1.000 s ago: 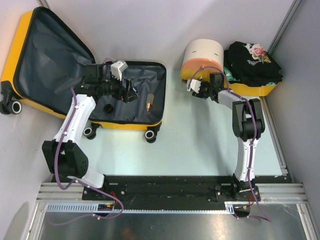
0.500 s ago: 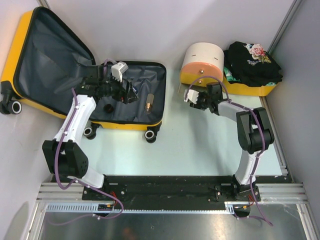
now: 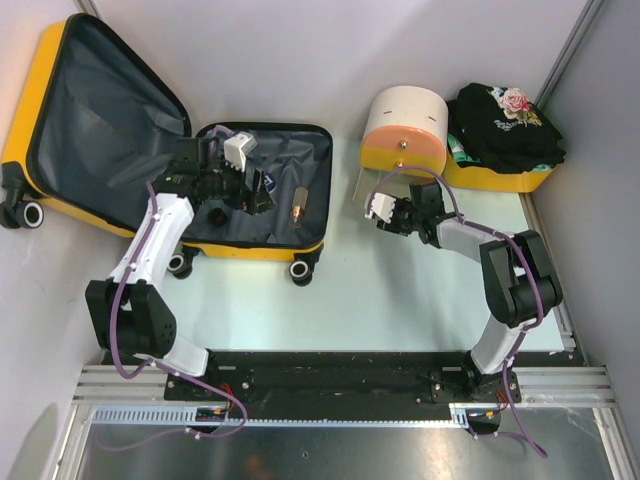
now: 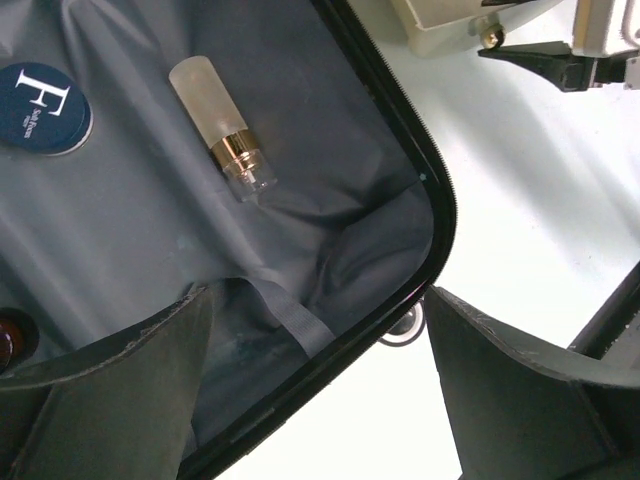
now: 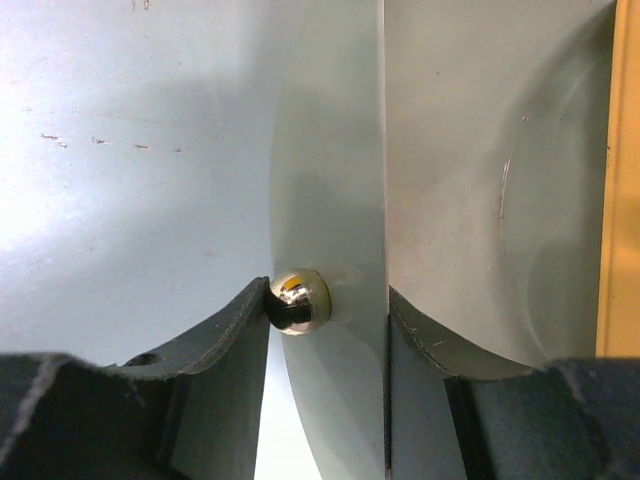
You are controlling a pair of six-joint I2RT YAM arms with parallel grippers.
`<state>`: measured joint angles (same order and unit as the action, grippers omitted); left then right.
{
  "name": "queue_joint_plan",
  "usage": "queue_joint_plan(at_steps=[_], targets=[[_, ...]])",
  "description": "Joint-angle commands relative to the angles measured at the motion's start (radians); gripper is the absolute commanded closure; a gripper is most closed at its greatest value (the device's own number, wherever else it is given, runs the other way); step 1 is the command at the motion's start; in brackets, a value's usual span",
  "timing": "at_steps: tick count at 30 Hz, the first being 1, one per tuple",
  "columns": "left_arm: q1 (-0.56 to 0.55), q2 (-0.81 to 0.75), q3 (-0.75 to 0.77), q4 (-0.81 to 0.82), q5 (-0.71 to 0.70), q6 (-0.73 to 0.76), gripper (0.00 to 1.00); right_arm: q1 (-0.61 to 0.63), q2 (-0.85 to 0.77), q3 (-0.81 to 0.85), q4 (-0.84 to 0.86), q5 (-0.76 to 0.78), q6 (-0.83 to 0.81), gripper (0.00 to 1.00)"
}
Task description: Open, take out, and arrange the luggage
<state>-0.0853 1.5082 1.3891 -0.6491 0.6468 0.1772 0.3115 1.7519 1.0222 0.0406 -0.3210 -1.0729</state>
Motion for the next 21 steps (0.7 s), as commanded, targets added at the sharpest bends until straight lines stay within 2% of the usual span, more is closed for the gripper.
queue_joint_plan(at_steps=[1, 3, 5, 6, 7, 8, 10, 18, 19, 21], targets=[[0.005, -0.026, 0.025, 0.011, -0.027, 0.019, 0.10, -0.022, -0.045, 0.006, 0.131, 0.042, 0.013, 1.00], [0.005, -0.023, 0.030, 0.012, -0.019, 0.019, 0.10, -0.028, -0.025, 0.006, 0.162, 0.049, -0.002, 1.00], [0.005, -0.020, 0.036, 0.012, -0.016, 0.022, 0.11, -0.038, -0.015, 0.007, 0.168, 0.042, -0.028, 0.89], [0.005, -0.016, 0.040, 0.012, -0.022, 0.022, 0.10, -0.041, -0.011, 0.006, 0.162, 0.037, -0.041, 0.81], [0.005, -0.014, 0.042, 0.011, -0.024, 0.025, 0.10, -0.045, -0.012, 0.006, 0.156, 0.034, -0.048, 0.58], [0.005, -0.013, 0.045, 0.012, -0.032, 0.025, 0.10, -0.043, -0.015, 0.007, 0.139, 0.031, -0.055, 0.46], [0.005, -0.008, 0.056, 0.012, -0.038, 0.021, 0.10, -0.040, -0.026, 0.006, 0.124, 0.027, -0.055, 0.30], [0.004, 0.029, 0.087, 0.014, -0.090, -0.018, 0.07, -0.023, -0.041, 0.006, 0.137, 0.043, -0.024, 0.18], [0.004, 0.044, 0.097, 0.012, -0.099, -0.034, 0.05, -0.023, -0.051, 0.006, 0.131, 0.025, -0.016, 0.11], [0.002, 0.056, 0.113, 0.014, -0.128, -0.065, 0.03, -0.025, -0.084, 0.007, 0.098, 0.007, -0.010, 0.05]])
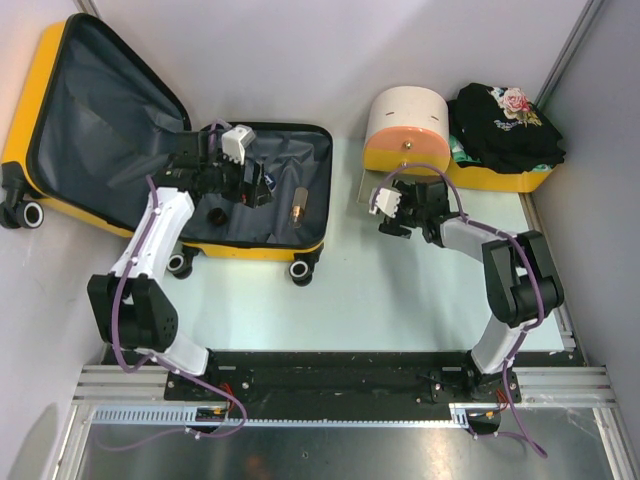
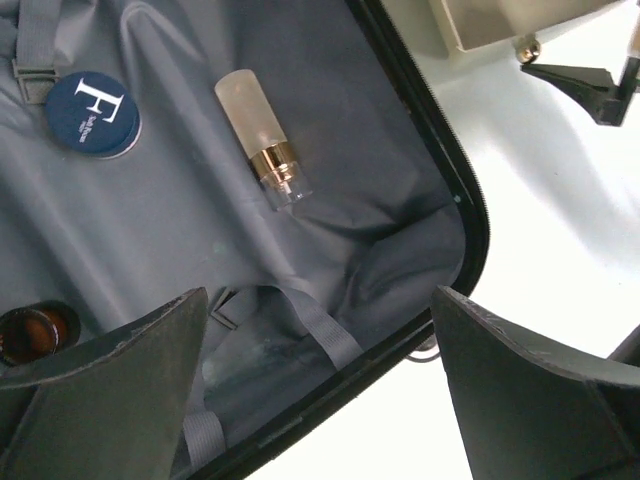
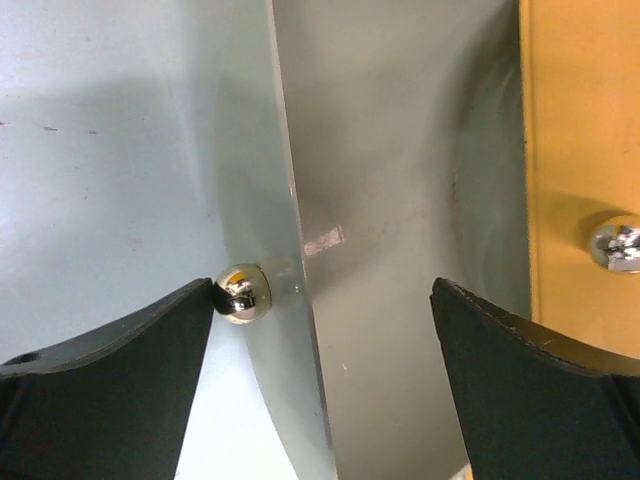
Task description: Open, take out, and arrange the luggage
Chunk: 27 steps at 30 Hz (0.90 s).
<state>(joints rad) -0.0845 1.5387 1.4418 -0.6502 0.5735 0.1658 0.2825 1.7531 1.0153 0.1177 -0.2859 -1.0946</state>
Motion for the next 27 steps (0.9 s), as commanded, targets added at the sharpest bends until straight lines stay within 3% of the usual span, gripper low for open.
queue_joint_plan(at_steps=[1, 14, 19, 27], targets=[[0.002, 0.032, 0.065, 0.015, -0.058, -0.060, 0.03, 0.003, -0.098, 0.014, 0.011, -0.053, 0.036, 0.02], [-0.090, 0.170, 0.140, 0.041, -0.211, -0.150, 0.11, 0.011, -0.296, 0.012, -0.093, -0.165, 0.206, 0.00], [-0.109, 0.250, 0.166, 0.047, -0.215, -0.232, 0.19, -0.002, -0.371, 0.017, -0.069, -0.183, 0.413, 0.00], [-0.205, 0.363, 0.198, 0.055, -0.221, -0.216, 0.27, -0.035, -0.400, 0.022, -0.026, -0.167, 0.642, 0.00]])
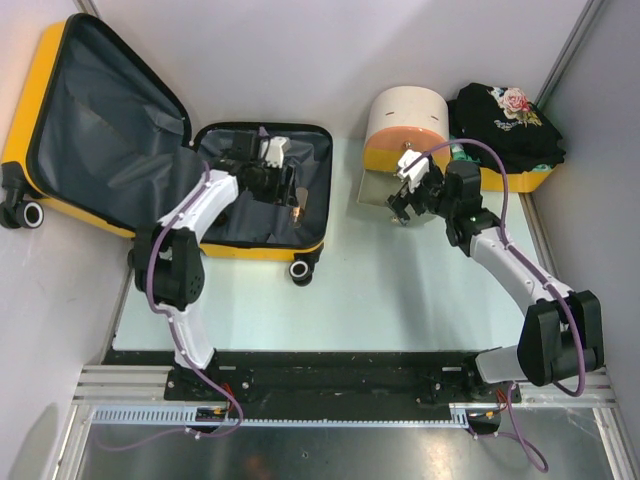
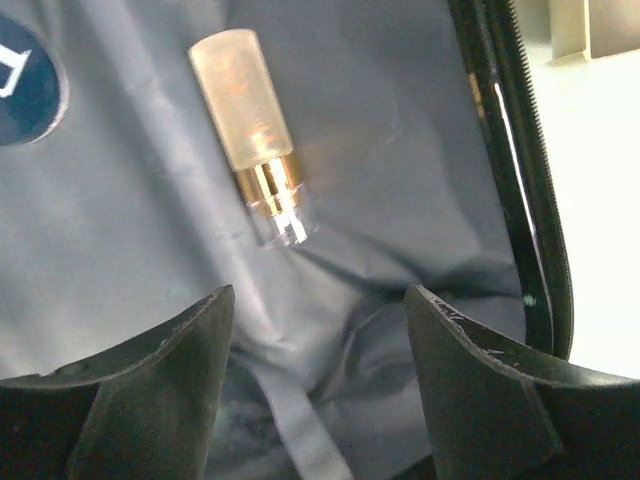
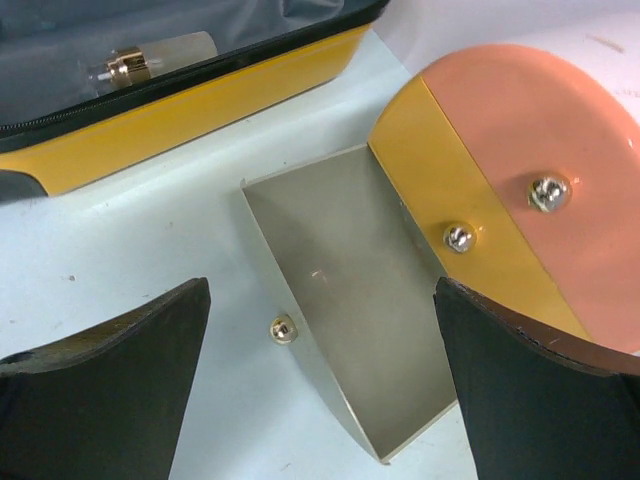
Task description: Open, take out, and arrange the luggage
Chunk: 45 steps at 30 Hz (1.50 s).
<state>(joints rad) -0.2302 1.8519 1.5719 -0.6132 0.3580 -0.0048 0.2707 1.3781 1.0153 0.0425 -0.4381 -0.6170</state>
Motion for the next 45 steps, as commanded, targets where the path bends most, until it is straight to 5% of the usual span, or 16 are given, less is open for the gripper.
queue_joint_plan(at_steps=[1, 21, 41, 44, 45], targets=[[-0.070, 0.062, 0.077, 0.020, 0.001, -0.043, 0.28, -0.024, -0.027, 0.026, 0.037, -0.002, 0.184, 0.00], [-0.106, 0.326, 0.275, 0.029, -0.215, -0.081, 0.38, -0.047, 0.062, 0.124, -0.050, 0.067, 0.390, 0.03], [-0.097, 0.429, 0.246, 0.027, -0.139, -0.127, 0.49, -0.047, 0.179, 0.198, 0.025, 0.006, 0.608, 0.05], [-0.086, 0.422, 0.247, 0.027, -0.087, -0.144, 0.66, -0.047, 0.196, 0.213, 0.030, -0.011, 0.634, 0.05], [-0.084, 0.412, 0.254, 0.030, -0.058, -0.149, 0.78, -0.047, 0.200, 0.218, 0.036, -0.020, 0.645, 0.05]])
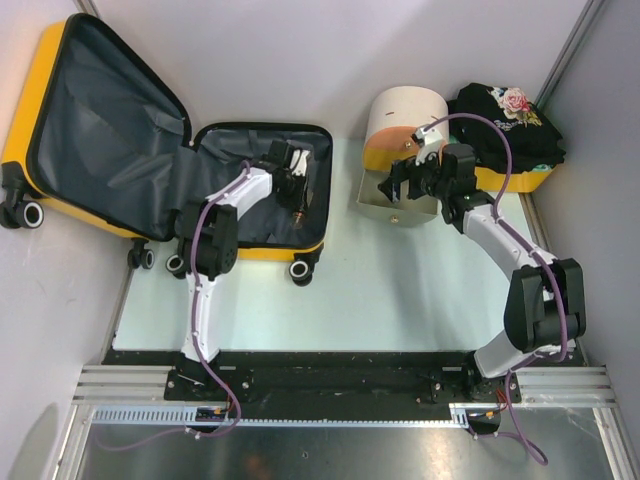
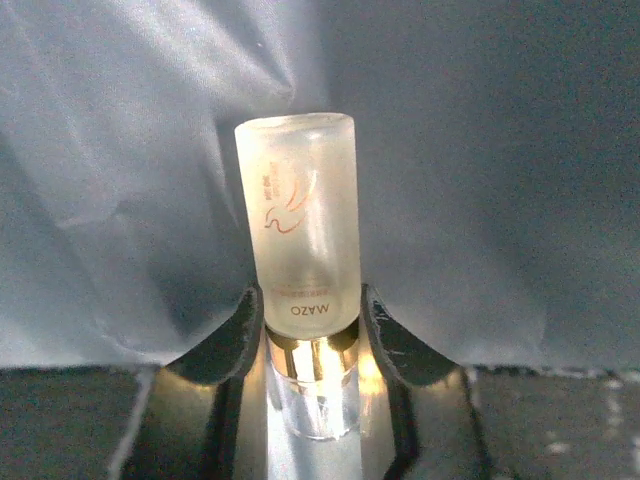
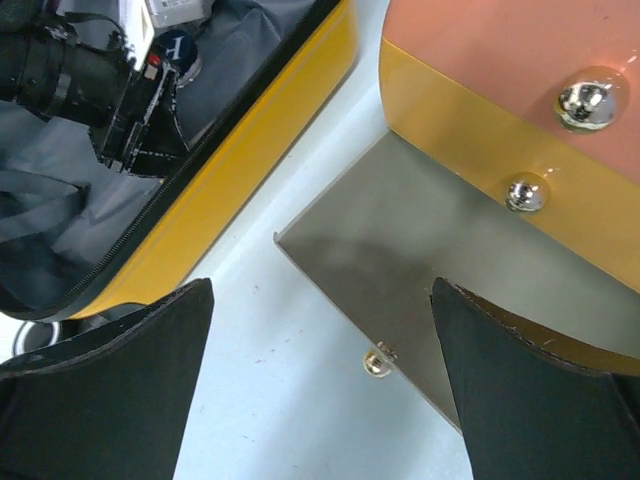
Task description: Open, take out, and arrange the luggage
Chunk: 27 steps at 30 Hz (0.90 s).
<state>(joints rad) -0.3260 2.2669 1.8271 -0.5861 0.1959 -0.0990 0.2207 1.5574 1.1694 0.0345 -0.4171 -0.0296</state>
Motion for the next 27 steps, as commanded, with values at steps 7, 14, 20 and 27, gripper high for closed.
queue_joint_plan(at_steps=[7, 14, 20, 27], targets=[[0.025, -0.128, 0.084, 0.022, 0.229, -0.051, 1.00, 0.003, 0.050, 0.113, 0.102, -0.106, 0.168, 0.05], [0.025, -0.312, 0.078, 0.109, 0.336, -0.073, 1.00, 0.011, 0.081, 0.153, 0.247, -0.161, 0.376, 0.07], [0.016, -0.432, 0.037, 0.230, 0.379, -0.125, 1.00, 0.040, 0.141, 0.207, 0.457, -0.137, 0.617, 0.08], [-0.008, -0.514, -0.017, 0.344, 0.422, -0.168, 1.00, 0.095, 0.222, 0.312, 0.531, -0.118, 0.738, 0.08]])
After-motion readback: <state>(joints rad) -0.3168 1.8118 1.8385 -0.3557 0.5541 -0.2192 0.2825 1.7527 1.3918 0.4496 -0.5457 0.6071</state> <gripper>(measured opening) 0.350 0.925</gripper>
